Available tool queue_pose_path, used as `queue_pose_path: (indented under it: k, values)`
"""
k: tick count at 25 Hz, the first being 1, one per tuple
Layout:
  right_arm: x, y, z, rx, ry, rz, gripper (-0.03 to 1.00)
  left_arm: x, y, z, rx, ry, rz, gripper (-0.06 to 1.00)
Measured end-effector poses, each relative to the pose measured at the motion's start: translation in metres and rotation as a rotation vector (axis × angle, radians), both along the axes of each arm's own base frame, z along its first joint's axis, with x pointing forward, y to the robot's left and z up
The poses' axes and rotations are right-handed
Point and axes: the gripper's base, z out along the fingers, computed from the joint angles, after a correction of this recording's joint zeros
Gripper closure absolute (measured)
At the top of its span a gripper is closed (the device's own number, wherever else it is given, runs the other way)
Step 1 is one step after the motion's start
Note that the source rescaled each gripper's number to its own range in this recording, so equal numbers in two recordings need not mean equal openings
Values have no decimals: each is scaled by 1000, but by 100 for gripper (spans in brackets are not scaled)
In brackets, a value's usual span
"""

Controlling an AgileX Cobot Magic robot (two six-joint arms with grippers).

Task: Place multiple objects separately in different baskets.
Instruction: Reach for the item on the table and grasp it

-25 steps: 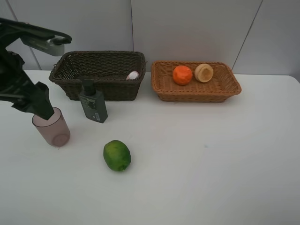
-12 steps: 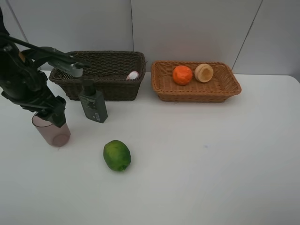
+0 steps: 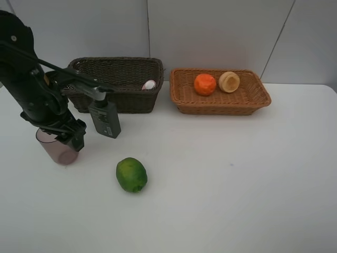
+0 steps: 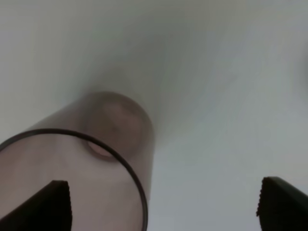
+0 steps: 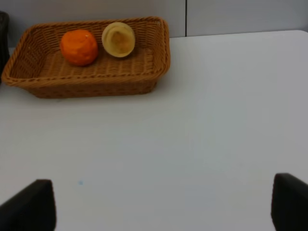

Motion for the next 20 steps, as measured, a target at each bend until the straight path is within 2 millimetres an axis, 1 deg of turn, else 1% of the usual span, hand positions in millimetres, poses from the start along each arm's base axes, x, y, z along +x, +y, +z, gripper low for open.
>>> queue_pose_path:
  k: [8, 20]
  values:
    - [0, 0, 0, 0, 0, 0, 0, 4, -1, -20, 29, 54, -9, -5]
    - [0, 0, 0, 0, 0, 0, 0, 8, -2, -37, 38, 78, -14, -5]
